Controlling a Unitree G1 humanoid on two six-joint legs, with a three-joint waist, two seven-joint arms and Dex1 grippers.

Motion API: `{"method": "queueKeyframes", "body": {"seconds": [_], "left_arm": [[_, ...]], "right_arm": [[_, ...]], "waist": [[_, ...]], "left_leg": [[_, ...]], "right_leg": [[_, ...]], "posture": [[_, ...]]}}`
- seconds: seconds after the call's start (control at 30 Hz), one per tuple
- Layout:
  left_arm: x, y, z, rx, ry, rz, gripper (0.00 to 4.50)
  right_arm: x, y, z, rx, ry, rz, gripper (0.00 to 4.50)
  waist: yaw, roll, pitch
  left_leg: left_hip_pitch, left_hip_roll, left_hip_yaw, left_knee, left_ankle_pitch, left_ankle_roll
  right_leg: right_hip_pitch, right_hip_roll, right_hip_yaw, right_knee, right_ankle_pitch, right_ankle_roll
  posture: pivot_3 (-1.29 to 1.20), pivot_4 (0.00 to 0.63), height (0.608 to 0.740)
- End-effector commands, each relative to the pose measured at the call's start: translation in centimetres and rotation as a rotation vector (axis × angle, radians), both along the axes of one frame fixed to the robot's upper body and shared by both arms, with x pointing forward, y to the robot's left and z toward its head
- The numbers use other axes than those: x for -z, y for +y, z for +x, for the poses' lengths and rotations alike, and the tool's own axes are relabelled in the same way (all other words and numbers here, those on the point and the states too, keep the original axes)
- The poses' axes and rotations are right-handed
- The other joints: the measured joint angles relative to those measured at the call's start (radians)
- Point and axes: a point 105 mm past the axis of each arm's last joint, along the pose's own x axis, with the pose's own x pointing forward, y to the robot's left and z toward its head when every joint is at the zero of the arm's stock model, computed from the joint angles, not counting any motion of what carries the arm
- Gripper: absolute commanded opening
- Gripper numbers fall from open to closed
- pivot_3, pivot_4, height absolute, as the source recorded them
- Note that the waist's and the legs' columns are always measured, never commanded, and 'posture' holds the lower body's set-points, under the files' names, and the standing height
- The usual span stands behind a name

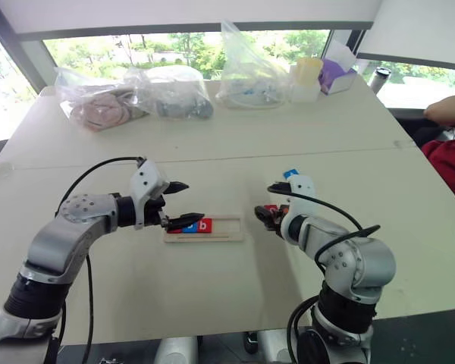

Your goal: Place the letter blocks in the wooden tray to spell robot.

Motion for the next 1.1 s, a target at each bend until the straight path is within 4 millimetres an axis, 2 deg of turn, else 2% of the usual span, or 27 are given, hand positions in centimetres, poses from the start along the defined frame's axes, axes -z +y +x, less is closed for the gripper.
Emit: {"method": "queueKeyframes", "body": {"seconds": [0.03,0.07,0.17,0.2,0.23,0.3,0.43,0.57,0.77,0.93,1.0,1.1], "left_arm": [[-0.5,0.1,-0.1,0.001,-0.034,-0.003,4.50],[-0.5,0.2,-0.1,-0.001,-0.034,-0.003,4.50],[-0.6,0.5,-0.2,0.000,-0.033,0.000,4.50],[-0.7,0.4,-0.4,0.012,-0.027,0.000,4.50],[-0.9,0.3,-0.8,0.038,-0.015,-0.003,4.50],[-1.0,0.1,-1.6,0.087,0.014,0.011,4.50],[-1.0,0.0,-3.5,0.163,0.066,0.063,4.50],[-1.7,0.3,-5.5,0.207,0.119,0.079,4.50],[-2.5,1.5,-6.2,0.152,0.129,0.102,4.50],[-2.5,2.9,-6.1,0.061,0.111,0.133,4.50],[-3.1,3.1,-6.0,0.022,0.099,0.107,4.50],[-3.3,4.2,-5.8,-0.035,0.100,0.105,4.50]], "right_arm": [[-2.4,-0.8,0.3,-0.041,-0.102,-0.064,4.48],[-2.9,-1.2,0.4,-0.055,-0.123,-0.089,4.48],[-7.1,-1.6,0.7,-0.243,-0.298,-0.147,4.48],[-8.2,-1.2,0.3,-0.364,-0.354,-0.134,4.48],[-9.6,-0.2,-0.9,-0.551,-0.426,-0.027,4.48],[-10.1,-0.7,-3.0,-0.829,-0.483,0.052,4.48],[-6.0,-4.1,-1.7,-0.984,-0.422,-0.137,4.48],[-3.3,-5.7,0.5,-1.115,-0.412,-0.252,4.48],[-0.9,-5.4,2.6,-1.261,-0.408,-0.316,4.48],[0.6,-3.9,3.8,-1.313,-0.398,-0.289,4.48],[1.4,-3.3,4.3,-1.321,-0.389,-0.291,4.48],[1.8,-3.2,5.0,-1.311,-0.388,-0.292,3.60]], "waist": [[0.001,0.000,0.000],[0.000,0.000,0.000],[0.000,0.000,0.000],[0.000,0.000,0.000],[0.000,0.000,0.000],[0.000,0.000,0.000],[-0.001,0.000,0.000],[-0.021,-0.001,0.001],[-0.028,-0.002,0.002],[-0.024,-0.002,0.002],[-0.024,-0.002,0.002],[-0.023,-0.002,0.002]], "left_leg": [[0.000,0.000,0.000,0.000,0.000,0.000],[0.000,0.000,0.000,0.000,0.000,0.000],[0.000,0.000,0.001,0.000,0.000,0.000],[0.000,0.000,0.001,0.000,0.000,0.000],[0.000,0.000,0.001,0.000,0.000,0.000],[0.000,0.001,0.000,-0.001,0.000,0.001],[0.001,0.001,0.000,-0.002,-0.002,0.004],[0.002,0.001,0.009,0.000,-0.002,0.004],[0.005,0.001,0.013,0.001,-0.002,0.004],[0.005,0.001,0.013,0.000,-0.002,0.004],[0.005,0.001,0.013,0.000,-0.002,0.003],[0.004,0.001,0.013,0.001,-0.002,0.003]], "right_leg": [[0.000,0.000,0.000,0.000,0.000,0.000],[0.000,0.000,0.000,0.000,0.000,0.000],[0.000,0.000,0.000,0.000,-0.002,0.002],[0.000,0.000,0.000,0.000,-0.003,0.002],[0.000,0.000,0.000,0.000,-0.003,0.002],[0.000,0.001,0.000,-0.002,-0.002,0.005],[0.003,0.001,-0.001,-0.002,-0.004,0.007],[0.002,0.000,0.005,-0.002,-0.004,0.005],[0.002,0.001,0.009,-0.001,-0.003,0.004],[0.002,0.001,0.009,-0.001,-0.001,0.006],[0.001,0.000,0.010,-0.001,0.001,0.004],[0.001,0.000,0.010,-0.001,0.001,0.004]], "posture": [[0.00,0.150,0.740],[0.00,0.150,0.740],[0.00,0.150,0.740],[0.00,0.150,0.740],[0.00,0.150,0.740],[0.00,0.150,0.740],[0.00,0.150,0.740],[0.00,0.150,0.740],[0.00,0.150,0.740],[0.00,0.150,0.740],[0.00,0.150,0.740],[0.00,0.150,0.740]]}}
